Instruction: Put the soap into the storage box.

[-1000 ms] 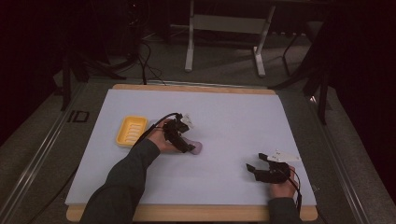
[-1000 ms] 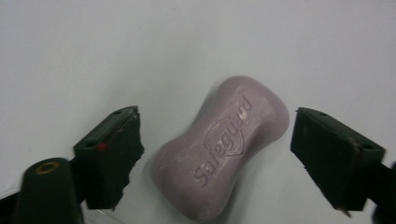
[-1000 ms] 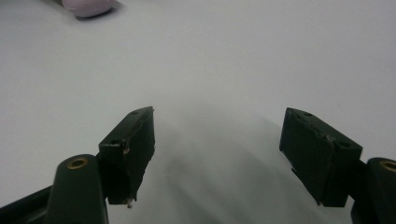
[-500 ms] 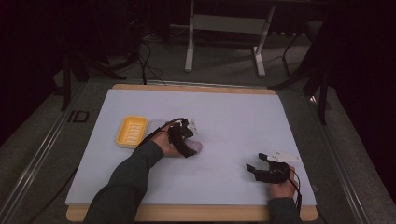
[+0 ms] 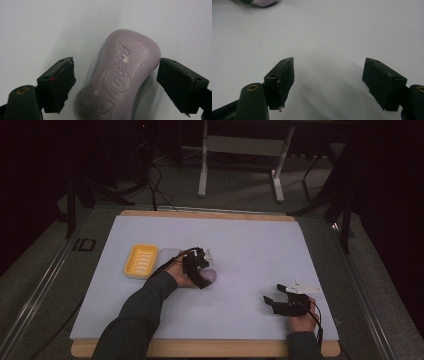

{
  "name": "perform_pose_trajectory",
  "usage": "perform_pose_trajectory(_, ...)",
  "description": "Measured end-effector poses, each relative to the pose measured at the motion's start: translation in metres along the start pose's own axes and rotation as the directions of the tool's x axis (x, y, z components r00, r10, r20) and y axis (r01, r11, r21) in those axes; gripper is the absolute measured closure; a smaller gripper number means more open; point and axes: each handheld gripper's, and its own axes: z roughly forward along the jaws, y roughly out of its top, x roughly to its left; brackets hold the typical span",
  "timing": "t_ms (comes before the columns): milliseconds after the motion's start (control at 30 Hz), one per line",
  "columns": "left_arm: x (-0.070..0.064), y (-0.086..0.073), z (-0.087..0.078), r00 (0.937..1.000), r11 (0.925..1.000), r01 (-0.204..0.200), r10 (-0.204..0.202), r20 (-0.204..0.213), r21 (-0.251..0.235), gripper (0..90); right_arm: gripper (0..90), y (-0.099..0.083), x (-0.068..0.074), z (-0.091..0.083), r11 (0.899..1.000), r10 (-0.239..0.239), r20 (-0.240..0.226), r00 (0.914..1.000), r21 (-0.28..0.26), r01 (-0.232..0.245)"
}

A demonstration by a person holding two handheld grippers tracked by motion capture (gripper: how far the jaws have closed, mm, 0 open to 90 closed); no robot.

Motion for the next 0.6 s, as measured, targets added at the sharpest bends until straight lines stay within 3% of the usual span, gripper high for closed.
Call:
perform_pose_trajectory(167,0.004,0.0,0.002,0.9997,0.9995,0.021,-0.021,0.008,0.024,30.0,25.3,0.0,0.0,0.0,1.0,0.0,0.0,1.0,0.0,0.0)
perform_pose_trajectory(367,0.008,-0.001,0.004,0.9978,0.9972,0.052,-0.054,0.038,0.055,38.4,25.3,0.0,0.0,0.0,1.0,0.0,-0.001,1.0,0.002,0.0)
perform_pose_trajectory(500,0.01,0.0,0.003,0.9967,0.9955,0.058,-0.062,0.053,0.075,41.1,24.7,0.0,0.0,0.0,1.0,-0.002,-0.002,1.0,0.004,0.002)
perform_pose_trajectory(600,0.01,0.005,0.002,0.9973,0.9925,0.04,-0.047,0.057,0.116,43.6,24.7,0.0,0.0,0.0,1.0,-0.002,-0.002,1.0,0.005,0.002)
